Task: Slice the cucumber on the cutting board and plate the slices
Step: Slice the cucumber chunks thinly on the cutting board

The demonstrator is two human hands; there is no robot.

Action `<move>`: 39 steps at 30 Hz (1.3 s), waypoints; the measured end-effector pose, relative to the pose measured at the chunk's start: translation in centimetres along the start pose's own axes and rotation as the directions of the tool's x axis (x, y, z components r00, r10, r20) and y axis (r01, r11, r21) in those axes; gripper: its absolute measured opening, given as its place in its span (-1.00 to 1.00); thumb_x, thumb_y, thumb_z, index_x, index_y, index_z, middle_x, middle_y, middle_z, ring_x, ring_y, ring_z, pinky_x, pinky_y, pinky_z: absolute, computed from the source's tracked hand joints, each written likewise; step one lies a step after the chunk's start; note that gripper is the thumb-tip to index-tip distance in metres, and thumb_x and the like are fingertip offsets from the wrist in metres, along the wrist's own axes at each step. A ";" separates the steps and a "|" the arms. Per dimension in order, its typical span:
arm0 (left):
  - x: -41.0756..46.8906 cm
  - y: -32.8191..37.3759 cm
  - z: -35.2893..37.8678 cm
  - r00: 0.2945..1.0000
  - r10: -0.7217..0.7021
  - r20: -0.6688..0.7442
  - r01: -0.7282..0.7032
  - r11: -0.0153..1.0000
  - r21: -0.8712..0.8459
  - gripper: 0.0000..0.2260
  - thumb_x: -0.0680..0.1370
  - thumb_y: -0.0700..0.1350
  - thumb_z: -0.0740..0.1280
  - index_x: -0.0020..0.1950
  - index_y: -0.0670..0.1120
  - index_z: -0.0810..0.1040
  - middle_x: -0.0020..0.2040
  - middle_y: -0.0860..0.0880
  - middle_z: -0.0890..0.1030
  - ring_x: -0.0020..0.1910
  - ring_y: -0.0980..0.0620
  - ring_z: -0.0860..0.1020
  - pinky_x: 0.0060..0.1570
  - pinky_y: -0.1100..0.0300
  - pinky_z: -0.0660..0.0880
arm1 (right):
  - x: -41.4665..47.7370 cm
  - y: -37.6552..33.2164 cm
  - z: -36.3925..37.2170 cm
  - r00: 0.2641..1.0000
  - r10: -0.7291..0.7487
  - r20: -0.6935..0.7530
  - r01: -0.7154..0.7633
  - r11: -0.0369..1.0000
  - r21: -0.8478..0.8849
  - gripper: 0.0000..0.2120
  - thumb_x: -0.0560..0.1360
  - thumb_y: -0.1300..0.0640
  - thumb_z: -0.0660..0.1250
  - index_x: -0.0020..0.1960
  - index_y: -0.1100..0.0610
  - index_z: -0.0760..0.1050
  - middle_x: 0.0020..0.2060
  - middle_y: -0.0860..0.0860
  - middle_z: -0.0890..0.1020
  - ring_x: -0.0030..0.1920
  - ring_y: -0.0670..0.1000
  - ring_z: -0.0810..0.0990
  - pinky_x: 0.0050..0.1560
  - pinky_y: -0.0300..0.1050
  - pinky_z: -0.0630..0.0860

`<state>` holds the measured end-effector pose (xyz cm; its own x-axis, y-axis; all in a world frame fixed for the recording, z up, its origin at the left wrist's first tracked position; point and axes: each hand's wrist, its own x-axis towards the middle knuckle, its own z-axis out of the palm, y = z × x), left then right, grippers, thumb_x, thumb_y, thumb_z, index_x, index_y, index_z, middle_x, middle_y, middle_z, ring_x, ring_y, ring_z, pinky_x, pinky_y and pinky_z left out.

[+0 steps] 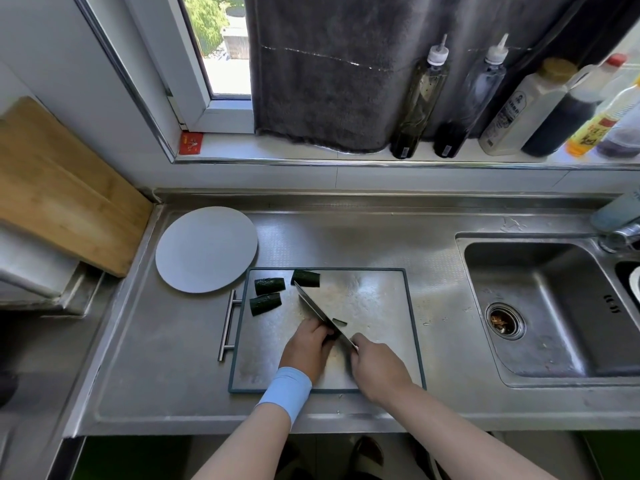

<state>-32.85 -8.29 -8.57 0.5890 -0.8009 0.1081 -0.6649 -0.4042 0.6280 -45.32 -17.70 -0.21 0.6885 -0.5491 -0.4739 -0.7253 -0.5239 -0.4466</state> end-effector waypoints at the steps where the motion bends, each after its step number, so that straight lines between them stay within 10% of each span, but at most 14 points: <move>1: 0.0 0.0 -0.1 1.000 0.009 0.000 -0.009 1.000 0.003 -0.91 0.44 -0.16 0.42 -0.07 -0.09 0.64 -0.07 0.00 0.59 -0.04 0.03 0.51 -0.17 0.15 0.54 | 0.2 -0.1 0.0 1.000 -0.003 0.001 0.003 1.000 -0.001 -0.79 0.63 0.08 0.07 0.18 0.03 0.43 -0.20 0.03 0.57 -0.23 0.08 0.47 -0.26 -0.07 0.36; 39: -0.2 -0.5 -0.3 0.998 0.054 -0.023 -0.054 0.998 0.013 -0.91 0.45 -0.19 0.41 -0.06 -0.11 0.62 -0.08 -0.01 0.57 -0.06 0.05 0.43 -0.14 0.17 0.51 | 0.3 -0.7 -0.4 1.000 -0.019 -0.001 0.019 1.000 -0.017 -0.75 0.63 0.04 0.07 0.15 0.01 0.49 -0.10 0.03 0.65 -0.12 0.10 0.57 -0.22 -0.07 0.41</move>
<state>-32.53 -7.84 -8.69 0.5627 -0.8112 0.1593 -0.7014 -0.3664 0.6114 -44.58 -17.73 0.26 0.7023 -0.5394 -0.4646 -0.7118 -0.5457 -0.4423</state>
